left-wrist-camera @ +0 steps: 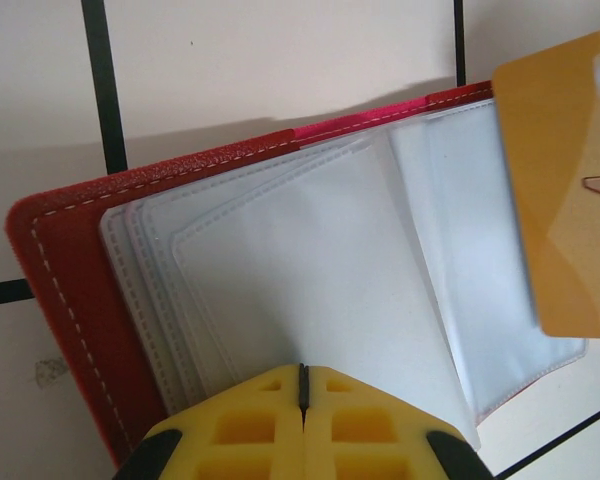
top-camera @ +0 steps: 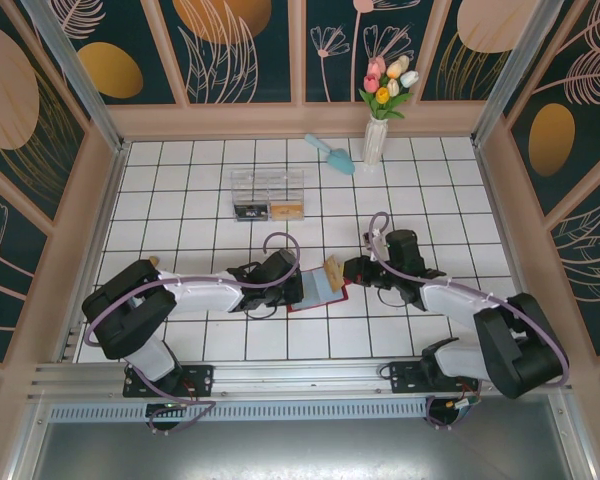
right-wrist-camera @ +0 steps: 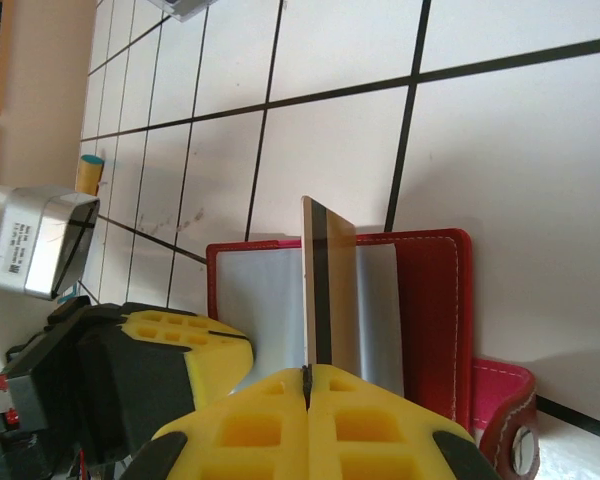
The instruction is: Take the credit cards out of the card holder
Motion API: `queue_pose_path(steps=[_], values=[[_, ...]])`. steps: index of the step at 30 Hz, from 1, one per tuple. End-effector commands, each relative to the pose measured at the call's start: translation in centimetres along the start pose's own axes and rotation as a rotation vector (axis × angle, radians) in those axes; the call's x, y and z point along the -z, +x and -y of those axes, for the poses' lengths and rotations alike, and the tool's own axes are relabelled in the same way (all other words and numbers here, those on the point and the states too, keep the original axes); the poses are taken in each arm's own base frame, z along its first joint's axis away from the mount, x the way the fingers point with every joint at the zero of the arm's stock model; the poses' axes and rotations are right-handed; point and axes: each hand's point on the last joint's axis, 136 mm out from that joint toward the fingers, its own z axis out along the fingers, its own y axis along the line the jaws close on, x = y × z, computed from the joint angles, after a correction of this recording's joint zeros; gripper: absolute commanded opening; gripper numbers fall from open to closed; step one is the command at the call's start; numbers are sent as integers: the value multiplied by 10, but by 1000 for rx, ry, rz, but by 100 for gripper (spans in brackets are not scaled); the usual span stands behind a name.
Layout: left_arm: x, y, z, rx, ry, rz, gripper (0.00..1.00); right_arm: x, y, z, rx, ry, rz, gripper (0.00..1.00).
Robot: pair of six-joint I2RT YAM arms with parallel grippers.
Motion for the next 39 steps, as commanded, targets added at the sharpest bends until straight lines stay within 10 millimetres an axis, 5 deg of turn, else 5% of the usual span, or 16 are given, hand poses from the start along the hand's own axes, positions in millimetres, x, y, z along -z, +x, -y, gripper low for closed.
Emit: queue_pose_path(steps=[1, 7, 13, 20, 34, 39], values=[[5, 5, -15, -15, -61, -4, 0, 3, 6, 1, 20, 20, -15, 0], [13, -7, -1, -12, -16, 42, 0, 0, 6, -9, 40, 7, -24, 0], [30, -26, 17, 10, 70, 145, 18, -2, 7, -8, 41, 10, -25, 0], [22, -25, 44, 30, 196, 112, 10, -14, 16, -2, 29, 15, -58, 0], [-15, -3, 24, 33, 102, -10, 7, -27, 26, -6, 18, -10, -96, 0], [-16, 0, 20, 34, 93, -19, 7, -30, 29, -6, 9, -18, -106, 9]])
